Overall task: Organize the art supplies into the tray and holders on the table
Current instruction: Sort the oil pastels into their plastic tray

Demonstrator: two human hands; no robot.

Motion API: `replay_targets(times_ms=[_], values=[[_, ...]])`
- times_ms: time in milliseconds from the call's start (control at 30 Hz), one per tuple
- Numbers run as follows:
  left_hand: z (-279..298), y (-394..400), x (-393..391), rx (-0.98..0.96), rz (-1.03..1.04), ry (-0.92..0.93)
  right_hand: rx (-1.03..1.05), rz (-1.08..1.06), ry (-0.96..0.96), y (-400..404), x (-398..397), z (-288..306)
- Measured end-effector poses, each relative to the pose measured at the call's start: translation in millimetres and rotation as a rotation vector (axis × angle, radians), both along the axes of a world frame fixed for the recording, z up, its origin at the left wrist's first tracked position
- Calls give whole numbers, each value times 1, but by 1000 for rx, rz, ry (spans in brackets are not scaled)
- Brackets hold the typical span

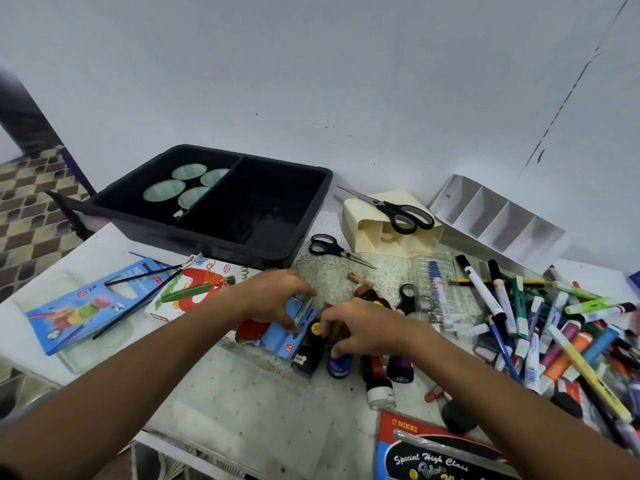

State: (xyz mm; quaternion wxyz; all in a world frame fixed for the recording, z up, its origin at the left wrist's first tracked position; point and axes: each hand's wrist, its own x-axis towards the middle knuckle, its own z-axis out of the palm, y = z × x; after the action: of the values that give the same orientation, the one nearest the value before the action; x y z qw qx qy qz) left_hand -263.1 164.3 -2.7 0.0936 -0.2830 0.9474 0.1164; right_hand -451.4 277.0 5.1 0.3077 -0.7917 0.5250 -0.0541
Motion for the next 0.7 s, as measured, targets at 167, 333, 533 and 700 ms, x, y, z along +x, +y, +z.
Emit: replay_targets(times_ms=[167, 333, 533, 700], values=[[4, 5, 5, 126, 76, 202, 40, -82, -189, -2, -5, -1], [15, 16, 8, 292, 171, 399, 20, -288, -544, 0, -17, 7], [30, 33, -6, 698, 243, 696, 74, -560, -951, 14, -40, 14], [38, 52, -54, 1080, 260, 827, 39, -673, -1058, 44, -68, 17]])
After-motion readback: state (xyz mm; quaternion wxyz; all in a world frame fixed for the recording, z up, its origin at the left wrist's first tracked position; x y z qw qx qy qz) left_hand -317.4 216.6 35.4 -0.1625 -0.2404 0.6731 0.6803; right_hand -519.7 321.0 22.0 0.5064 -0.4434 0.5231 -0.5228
